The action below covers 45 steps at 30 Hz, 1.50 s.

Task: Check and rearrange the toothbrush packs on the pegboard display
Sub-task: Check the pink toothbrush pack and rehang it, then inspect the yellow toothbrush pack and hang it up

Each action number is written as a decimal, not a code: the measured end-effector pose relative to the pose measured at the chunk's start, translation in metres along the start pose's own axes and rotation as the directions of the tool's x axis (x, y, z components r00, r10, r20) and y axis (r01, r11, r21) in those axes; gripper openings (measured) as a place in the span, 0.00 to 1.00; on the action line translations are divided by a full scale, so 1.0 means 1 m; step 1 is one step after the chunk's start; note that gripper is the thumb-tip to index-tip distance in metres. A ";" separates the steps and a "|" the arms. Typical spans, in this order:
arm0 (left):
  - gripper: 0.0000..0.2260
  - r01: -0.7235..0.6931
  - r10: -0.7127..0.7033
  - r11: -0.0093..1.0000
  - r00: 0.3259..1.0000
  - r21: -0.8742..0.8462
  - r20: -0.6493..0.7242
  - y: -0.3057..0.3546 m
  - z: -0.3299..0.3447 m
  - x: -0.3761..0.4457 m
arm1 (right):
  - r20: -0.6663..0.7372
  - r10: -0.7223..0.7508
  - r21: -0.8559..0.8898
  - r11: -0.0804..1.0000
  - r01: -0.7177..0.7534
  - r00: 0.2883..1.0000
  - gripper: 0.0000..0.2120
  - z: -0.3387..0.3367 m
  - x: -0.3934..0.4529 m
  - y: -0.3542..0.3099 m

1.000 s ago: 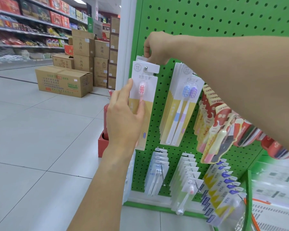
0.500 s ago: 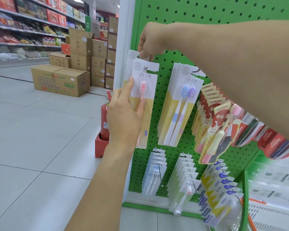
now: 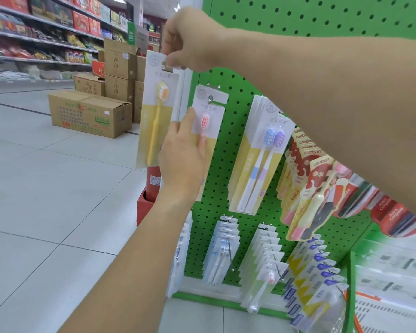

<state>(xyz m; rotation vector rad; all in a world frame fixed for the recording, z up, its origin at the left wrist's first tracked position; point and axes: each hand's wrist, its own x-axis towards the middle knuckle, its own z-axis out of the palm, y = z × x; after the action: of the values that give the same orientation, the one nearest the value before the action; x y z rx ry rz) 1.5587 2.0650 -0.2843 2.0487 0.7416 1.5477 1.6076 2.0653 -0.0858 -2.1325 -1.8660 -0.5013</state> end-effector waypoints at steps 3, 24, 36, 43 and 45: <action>0.24 0.025 -0.028 0.999 0.998 0.042 0.057 0.003 -0.008 -0.004 | -0.002 -0.023 -0.041 0.999 0.023 1.000 0.04 0.002 0.000 -0.009; 0.10 0.509 -0.259 0.802 0.767 -0.312 0.587 -0.008 -0.119 -0.110 | -0.032 -0.059 0.370 0.927 0.067 0.998 0.03 0.088 -0.219 -0.013; 0.09 0.834 -0.511 0.539 0.216 0.114 0.832 -0.026 -0.038 -0.188 | 0.142 0.213 0.543 0.800 -0.256 0.967 0.14 0.233 -0.352 0.039; 0.10 0.908 -0.558 0.397 0.122 0.134 0.821 -0.033 -0.022 -0.210 | 0.238 0.271 0.644 0.675 -0.360 0.933 0.16 0.248 -0.363 0.045; 0.10 0.903 -0.566 0.412 0.148 0.123 0.811 -0.032 -0.017 -0.212 | 0.378 0.272 0.656 0.596 -0.464 0.885 0.14 0.251 -0.361 0.052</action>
<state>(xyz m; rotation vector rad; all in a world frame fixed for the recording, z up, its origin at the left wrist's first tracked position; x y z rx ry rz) 1.4917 1.9487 -0.4524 1.3188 0.7999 0.0859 1.6392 1.8380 -0.4638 -1.9315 -1.2863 0.5623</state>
